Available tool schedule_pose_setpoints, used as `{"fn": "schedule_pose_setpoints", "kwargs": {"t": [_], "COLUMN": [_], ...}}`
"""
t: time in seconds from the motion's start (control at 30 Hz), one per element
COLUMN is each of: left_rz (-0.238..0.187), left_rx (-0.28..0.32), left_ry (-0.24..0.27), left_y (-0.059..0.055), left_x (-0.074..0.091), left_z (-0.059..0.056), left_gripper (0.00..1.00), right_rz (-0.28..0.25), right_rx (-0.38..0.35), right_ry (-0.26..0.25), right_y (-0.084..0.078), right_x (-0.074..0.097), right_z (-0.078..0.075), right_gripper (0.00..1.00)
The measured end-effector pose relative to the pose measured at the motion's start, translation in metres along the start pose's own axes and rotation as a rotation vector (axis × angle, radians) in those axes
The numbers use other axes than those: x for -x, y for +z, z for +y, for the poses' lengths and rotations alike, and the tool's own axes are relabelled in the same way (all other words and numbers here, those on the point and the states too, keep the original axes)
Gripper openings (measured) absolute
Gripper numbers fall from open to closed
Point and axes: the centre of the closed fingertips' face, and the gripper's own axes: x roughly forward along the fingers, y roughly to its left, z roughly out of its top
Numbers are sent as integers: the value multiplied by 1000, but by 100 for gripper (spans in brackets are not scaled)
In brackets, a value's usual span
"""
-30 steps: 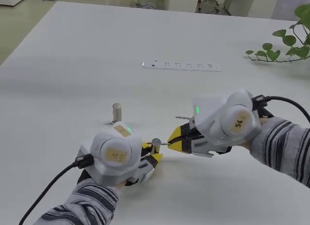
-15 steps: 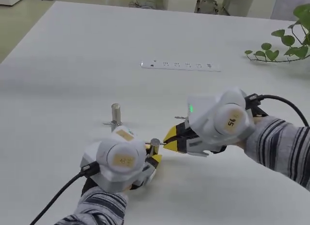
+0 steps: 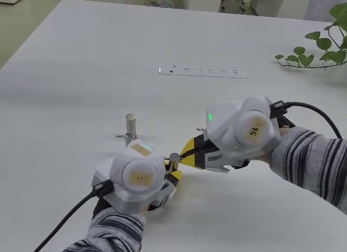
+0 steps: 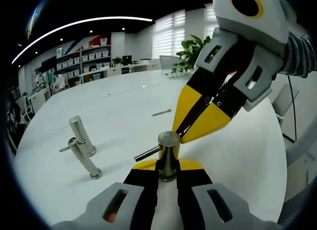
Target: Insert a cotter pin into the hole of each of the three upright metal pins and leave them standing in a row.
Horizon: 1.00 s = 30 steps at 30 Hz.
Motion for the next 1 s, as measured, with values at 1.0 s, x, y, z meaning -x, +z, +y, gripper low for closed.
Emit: {"fn": "schedule_pose_setpoints", "kwargs": {"t": [1.0], "left_rz": [-4], "left_rx": [-8], "left_ry": [7], "left_y": [0], "left_x": [-1], "left_z": [0], "left_gripper": [9], "right_rz": [-2], "right_rx": [-122], "right_ry": [-41], "right_y": [-2], "right_x": [5], "right_z": [-2], "right_gripper": [5]}}
